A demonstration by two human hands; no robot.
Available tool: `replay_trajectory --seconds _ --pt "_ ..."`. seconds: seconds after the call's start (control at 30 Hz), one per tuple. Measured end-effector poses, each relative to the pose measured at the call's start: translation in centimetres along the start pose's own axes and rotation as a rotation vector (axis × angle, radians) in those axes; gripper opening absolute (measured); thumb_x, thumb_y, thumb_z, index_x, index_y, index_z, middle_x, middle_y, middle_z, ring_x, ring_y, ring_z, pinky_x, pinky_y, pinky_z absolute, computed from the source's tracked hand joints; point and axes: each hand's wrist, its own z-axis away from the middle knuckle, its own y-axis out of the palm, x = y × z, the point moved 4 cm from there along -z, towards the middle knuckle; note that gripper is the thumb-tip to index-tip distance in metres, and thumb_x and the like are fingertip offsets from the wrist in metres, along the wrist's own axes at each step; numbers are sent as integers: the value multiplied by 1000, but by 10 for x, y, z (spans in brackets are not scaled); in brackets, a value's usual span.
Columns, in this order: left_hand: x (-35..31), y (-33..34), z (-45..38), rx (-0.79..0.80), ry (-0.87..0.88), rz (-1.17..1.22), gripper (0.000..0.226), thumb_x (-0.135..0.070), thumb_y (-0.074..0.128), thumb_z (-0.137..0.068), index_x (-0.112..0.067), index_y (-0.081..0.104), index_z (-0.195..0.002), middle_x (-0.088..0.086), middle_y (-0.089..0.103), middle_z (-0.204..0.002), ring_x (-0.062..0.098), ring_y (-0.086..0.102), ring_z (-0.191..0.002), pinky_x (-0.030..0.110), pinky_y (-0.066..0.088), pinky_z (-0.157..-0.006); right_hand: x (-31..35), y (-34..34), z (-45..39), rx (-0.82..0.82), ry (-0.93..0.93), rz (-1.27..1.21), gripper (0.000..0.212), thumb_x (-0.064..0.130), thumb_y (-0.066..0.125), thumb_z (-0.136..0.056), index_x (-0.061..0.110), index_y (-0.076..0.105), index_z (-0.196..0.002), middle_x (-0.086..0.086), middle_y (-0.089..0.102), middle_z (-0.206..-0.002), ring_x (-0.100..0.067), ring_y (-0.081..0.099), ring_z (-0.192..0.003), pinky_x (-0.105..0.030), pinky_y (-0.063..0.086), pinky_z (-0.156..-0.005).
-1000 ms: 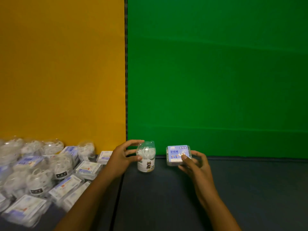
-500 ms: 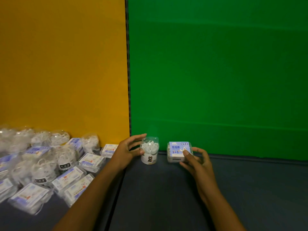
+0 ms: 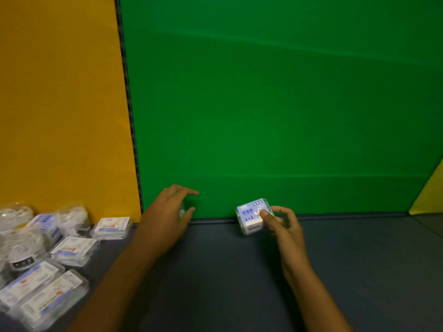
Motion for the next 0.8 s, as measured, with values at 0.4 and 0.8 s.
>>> replay_trajectory --seconds 0.4,0.8 --pt "-70 95 -17 206 -48 -411 60 -45 61 -85 -16 47 -134 11 51 -126 30 51 -112 41 45 -89 1 -75 -54 103 36 209 28 16 71 -87 15 57 -111 -4 71 -77 -2 64 -58 -15 47 -56" --pt "-97 129 -12 176 -153 -413 77 -48 61 -84 -17 29 -147 9 36 -148 29 38 -133 39 32 -112 -31 -99 -103 282 -12 575 27 37 65 -91 20 64 -112 1 71 -106 -10 67 -89 -23 52 -74"
